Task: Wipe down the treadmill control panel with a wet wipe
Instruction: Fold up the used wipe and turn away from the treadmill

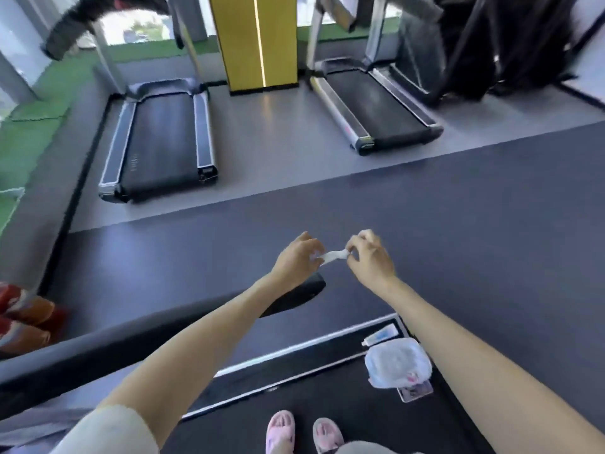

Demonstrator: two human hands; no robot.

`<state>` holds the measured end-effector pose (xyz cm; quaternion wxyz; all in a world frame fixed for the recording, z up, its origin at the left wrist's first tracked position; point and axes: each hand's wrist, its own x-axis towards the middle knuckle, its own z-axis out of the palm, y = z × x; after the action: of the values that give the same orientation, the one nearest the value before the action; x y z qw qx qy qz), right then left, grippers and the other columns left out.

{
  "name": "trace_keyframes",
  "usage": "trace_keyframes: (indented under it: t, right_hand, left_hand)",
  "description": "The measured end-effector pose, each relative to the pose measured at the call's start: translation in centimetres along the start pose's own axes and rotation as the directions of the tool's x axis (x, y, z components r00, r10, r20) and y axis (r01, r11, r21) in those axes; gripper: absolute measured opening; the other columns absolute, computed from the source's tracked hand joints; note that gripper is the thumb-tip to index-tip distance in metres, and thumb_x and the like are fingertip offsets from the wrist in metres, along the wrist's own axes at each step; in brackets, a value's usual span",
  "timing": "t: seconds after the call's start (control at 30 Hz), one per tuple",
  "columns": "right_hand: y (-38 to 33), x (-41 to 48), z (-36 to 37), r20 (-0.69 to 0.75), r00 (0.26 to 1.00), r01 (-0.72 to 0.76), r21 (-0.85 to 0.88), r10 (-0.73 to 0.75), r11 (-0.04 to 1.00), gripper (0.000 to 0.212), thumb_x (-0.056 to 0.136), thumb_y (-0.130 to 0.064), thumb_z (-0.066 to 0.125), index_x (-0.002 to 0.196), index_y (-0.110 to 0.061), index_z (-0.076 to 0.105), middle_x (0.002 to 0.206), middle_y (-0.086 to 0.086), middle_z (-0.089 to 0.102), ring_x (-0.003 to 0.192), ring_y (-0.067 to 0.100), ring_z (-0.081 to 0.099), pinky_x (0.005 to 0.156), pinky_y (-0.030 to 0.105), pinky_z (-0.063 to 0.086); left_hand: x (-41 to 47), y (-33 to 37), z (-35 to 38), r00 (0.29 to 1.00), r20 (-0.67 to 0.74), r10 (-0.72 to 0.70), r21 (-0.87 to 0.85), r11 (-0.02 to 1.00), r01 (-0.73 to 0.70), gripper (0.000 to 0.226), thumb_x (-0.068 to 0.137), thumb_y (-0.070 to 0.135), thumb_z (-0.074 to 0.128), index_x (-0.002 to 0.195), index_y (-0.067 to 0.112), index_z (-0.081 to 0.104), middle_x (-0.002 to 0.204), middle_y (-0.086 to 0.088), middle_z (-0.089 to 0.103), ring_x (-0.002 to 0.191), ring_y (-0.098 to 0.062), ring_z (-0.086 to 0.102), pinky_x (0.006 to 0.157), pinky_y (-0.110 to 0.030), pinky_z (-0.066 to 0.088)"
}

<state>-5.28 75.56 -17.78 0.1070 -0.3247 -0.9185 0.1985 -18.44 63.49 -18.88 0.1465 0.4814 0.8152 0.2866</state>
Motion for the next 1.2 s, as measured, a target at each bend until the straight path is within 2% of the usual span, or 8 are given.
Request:
trace_keyframes:
  t: [0.1,0.23,0.47,0.73,0.83,0.93,1.07,1.2]
  right_hand:
    - [4.8,-1.8,-1.0,-0.019,0.988,-0.151,-0.019,0.151,0.988,0.009,0.086,-0.011,0.055,0.093,-0.008,0.06,0.113,0.009,0.045,0.107,0.028,0.045,0.073,0.035,0.04]
    - [10.8,-5.9,-1.0,-0.004,0.921,-0.389,-0.03,0.389,0.921,0.01,0.085,-0.012,0.056,0.093,-0.008,0.061,0.115,0.009,0.045,0.11,0.027,0.043,0.074,0.033,0.04]
    - [19.1,-12.7,1.1,0.142,0.791,-0.607,0.058,0.595,0.793,0.012,0.084,-0.006,0.05,0.084,-0.017,0.055,0.111,0.007,0.045,0.107,0.025,0.043,0.077,0.032,0.042]
    - [28.7,-13.4,2.1,0.279,0.761,-0.608,-0.008,0.586,0.794,0.024,0.089,-0.006,0.046,0.112,-0.013,0.05,0.119,0.007,0.043,0.111,0.024,0.043,0.078,0.032,0.042]
    - [32.5,-13.6,2.6,0.352,0.715,-0.635,-0.033,0.604,0.772,0.031,0.09,-0.01,0.048,0.121,-0.013,0.047,0.122,0.01,0.043,0.112,0.026,0.043,0.083,0.037,0.044]
    - [35.1,-14.0,3.2,0.419,0.655,-0.664,-0.077,0.629,0.743,0.028,0.09,-0.012,0.049,0.118,-0.011,0.049,0.121,0.011,0.042,0.11,0.029,0.043,0.084,0.038,0.043]
    - [36.2,-13.8,3.6,0.456,0.635,-0.672,-0.073,0.624,0.737,0.025,0.09,-0.008,0.044,0.114,-0.01,0.051,0.121,0.012,0.043,0.109,0.03,0.044,0.084,0.037,0.043]
    - [35.2,-11.5,2.6,0.476,0.656,-0.641,-0.059,0.586,0.765,0.032,0.093,-0.011,0.044,0.124,-0.01,0.048,0.128,0.012,0.04,0.116,0.028,0.041,0.087,0.034,0.04]
  left_hand:
    - [2.7,2.9,4.0,0.988,0.131,0.085,-0.057,0.995,-0.078,0.011,0.083,0.008,0.066,0.094,0.007,0.066,0.097,-0.007,0.059,0.086,-0.026,0.057,0.073,-0.036,0.049]
    - [3.9,6.3,10.2,0.915,0.361,0.178,-0.096,0.984,-0.153,0.012,0.082,0.009,0.063,0.093,0.007,0.066,0.098,-0.01,0.063,0.09,-0.027,0.058,0.076,-0.034,0.048]
    - [1.6,10.2,20.6,0.76,0.64,0.116,-0.158,0.987,-0.017,0.014,0.081,0.005,0.061,0.094,0.003,0.065,0.104,-0.009,0.065,0.096,-0.026,0.06,0.082,-0.029,0.048]
    - [3.9,12.7,30.6,0.745,0.662,-0.085,-0.061,0.984,0.167,0.015,0.083,0.001,0.058,0.096,0.002,0.065,0.094,-0.002,0.061,0.085,-0.015,0.053,0.065,-0.009,0.038]
    - [5.1,12.6,34.1,0.663,0.74,-0.11,0.092,0.994,0.063,0.032,0.088,0.007,0.054,0.119,0.013,0.057,0.122,-0.004,0.055,0.106,-0.022,0.056,0.087,-0.028,0.046]
    - [5.2,12.1,36.1,0.59,0.788,-0.176,0.266,0.962,-0.069,0.048,0.091,0.008,0.049,0.137,0.02,0.043,0.136,-0.002,0.044,0.115,-0.026,0.053,0.091,-0.037,0.047]
    - [5.3,11.3,36.2,0.594,0.771,-0.23,0.359,0.927,-0.107,0.042,0.093,0.009,0.045,0.134,0.019,0.046,0.126,-0.003,0.048,0.108,-0.026,0.056,0.086,-0.037,0.05]
    - [6.6,11.2,33.1,0.648,0.716,-0.261,0.409,0.909,-0.086,0.036,0.095,0.015,0.044,0.131,0.015,0.047,0.126,-0.007,0.047,0.11,-0.028,0.054,0.087,-0.037,0.047]
